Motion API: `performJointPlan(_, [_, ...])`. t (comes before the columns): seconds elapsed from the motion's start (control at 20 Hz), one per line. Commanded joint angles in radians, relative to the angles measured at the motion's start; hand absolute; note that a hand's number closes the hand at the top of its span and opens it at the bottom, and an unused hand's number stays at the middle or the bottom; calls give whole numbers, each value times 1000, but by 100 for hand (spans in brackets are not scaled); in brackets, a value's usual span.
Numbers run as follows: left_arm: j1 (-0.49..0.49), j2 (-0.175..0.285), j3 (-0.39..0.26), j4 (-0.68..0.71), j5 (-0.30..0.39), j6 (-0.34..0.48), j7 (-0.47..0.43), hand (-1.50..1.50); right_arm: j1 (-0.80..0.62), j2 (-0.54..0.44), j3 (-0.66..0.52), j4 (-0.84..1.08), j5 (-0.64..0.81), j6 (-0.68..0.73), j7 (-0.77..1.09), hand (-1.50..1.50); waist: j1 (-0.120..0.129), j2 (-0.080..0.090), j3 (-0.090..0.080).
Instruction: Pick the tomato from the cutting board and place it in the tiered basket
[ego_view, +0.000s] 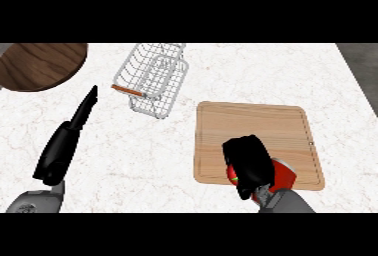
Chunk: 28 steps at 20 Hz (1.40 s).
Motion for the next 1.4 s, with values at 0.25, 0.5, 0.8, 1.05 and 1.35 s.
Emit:
performJointPlan(0.25, [7,-13,-2,-30,-15,10,22,0,-48,-126,-426,19,-84,-44,120,150,-16,2,2])
performJointPlan(0.5, [22,-15,0,-18,-20,0,-2,0,-81,-175,-554,-63,-192,-3,77,150,-4,0,1])
performJointPlan(0.8, [15,-44,-36,-50,-46,9,39,0,-170,-102,-638,-255,-387,76,123,150,-6,-3,1])
performJointPlan(1.05, [0,-32,4,7,-44,2,-17,0,-252,-150,-644,-328,-405,141,107,150,0,1,1])
performJointPlan(1.35, [-38,-14,39,5,-3,-39,19,0,-565,-53,-606,-323,-449,217,316,150,9,1,0])
